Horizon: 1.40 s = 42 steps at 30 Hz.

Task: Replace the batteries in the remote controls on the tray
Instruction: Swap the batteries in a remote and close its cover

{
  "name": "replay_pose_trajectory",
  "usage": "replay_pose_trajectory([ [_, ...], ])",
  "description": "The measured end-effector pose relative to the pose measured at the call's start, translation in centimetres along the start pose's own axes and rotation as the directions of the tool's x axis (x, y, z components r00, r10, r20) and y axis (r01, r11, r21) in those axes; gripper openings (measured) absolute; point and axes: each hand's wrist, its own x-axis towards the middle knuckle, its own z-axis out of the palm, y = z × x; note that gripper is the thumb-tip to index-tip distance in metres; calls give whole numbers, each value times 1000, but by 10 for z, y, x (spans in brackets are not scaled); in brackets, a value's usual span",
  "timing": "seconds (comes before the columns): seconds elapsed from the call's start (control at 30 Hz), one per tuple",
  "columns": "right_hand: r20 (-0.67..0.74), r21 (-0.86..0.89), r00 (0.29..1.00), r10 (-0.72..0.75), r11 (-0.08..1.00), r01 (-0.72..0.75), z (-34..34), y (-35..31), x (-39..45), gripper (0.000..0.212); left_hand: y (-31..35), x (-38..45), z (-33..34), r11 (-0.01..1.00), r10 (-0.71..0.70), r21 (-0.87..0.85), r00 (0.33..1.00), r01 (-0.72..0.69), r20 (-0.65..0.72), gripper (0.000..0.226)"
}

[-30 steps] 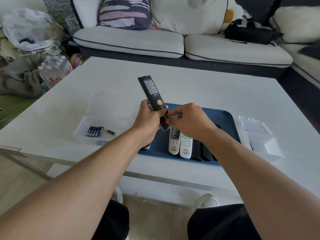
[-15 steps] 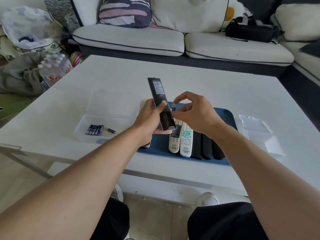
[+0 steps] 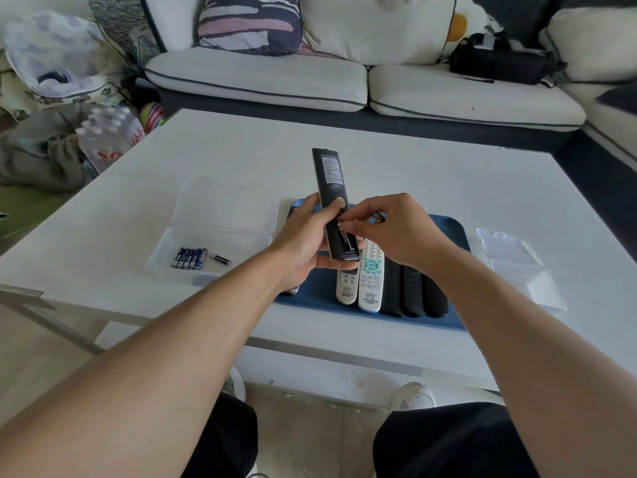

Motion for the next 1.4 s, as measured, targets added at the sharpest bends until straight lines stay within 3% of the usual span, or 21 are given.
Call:
replay_pose_trajectory([
  [0.3,21,-59,1000,23,998,-21,-2,-3,-1,13,-5,5,1,998,0,-66,999,-3,-48,28],
  [0.5,-75,135,997,-24,990,34,-7,1,-1,13,-1,3,0,998,-18,-59,1000,17,-17,27],
  [0.8,-21,157,998,-56,986,59,-4,2,-3,13,1,-2,-2,995,-87,-41,995,89,47,29],
  [1.0,-3,51,999,-54,997,54,2,8,1,14,1,-1,-5,994,-105,-15,993,106,48,35],
  [1.23,-10,73,1000,-29,997,29,0,5,1,15,0,-2,-4,996,-84,-9,995,85,61,30],
  [1.4,-57,16,998,17,1000,-16,1,5,3,32,-1,0,-6,999,-46,-2,998,47,53,22],
])
